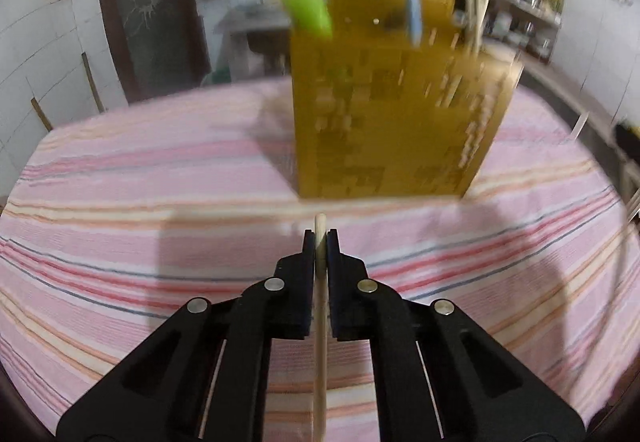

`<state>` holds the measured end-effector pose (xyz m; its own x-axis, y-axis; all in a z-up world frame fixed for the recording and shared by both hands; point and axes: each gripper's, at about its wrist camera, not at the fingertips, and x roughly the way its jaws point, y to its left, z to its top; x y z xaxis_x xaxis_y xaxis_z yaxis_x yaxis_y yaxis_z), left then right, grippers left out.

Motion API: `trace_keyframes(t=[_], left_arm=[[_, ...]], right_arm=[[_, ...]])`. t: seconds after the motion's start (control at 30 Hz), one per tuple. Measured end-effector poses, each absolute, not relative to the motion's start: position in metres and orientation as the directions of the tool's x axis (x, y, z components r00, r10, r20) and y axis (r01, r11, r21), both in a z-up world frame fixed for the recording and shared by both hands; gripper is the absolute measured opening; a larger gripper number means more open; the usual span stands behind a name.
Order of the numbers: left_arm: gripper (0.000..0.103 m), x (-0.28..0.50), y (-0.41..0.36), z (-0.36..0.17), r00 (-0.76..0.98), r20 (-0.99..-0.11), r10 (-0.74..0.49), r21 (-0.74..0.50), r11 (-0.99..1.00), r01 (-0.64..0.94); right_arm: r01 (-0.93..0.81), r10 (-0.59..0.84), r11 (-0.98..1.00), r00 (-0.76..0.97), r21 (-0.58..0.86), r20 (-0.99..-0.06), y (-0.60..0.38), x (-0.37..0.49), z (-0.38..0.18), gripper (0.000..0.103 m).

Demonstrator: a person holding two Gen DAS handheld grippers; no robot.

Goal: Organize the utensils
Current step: 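Lift both chopsticks and carry them over the yellow basket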

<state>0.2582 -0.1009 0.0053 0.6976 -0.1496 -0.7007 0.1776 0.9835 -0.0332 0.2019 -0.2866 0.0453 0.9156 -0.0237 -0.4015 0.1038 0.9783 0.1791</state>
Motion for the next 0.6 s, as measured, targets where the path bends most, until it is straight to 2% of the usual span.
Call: trace_keyframes(t=[0.27, 0.6], left_arm=[[0.005, 0.215, -0.086, 0.082, 0.839, -0.504, -0.203, -0.062, 0.978, 0.199], [0.005, 0.190, -0.066, 0.110, 0.900, -0.388, -0.200, -0.075, 0.980, 0.185]], right_arm=[[0.086, -0.021, 0.981, 0.936, 0.172, -0.351, -0.277, 0.194, 0.065, 0.005], [0.074, -0.030, 0.985, 0.964, 0.157, -0.265, -0.267, 0.179, 0.087, 0.005]])
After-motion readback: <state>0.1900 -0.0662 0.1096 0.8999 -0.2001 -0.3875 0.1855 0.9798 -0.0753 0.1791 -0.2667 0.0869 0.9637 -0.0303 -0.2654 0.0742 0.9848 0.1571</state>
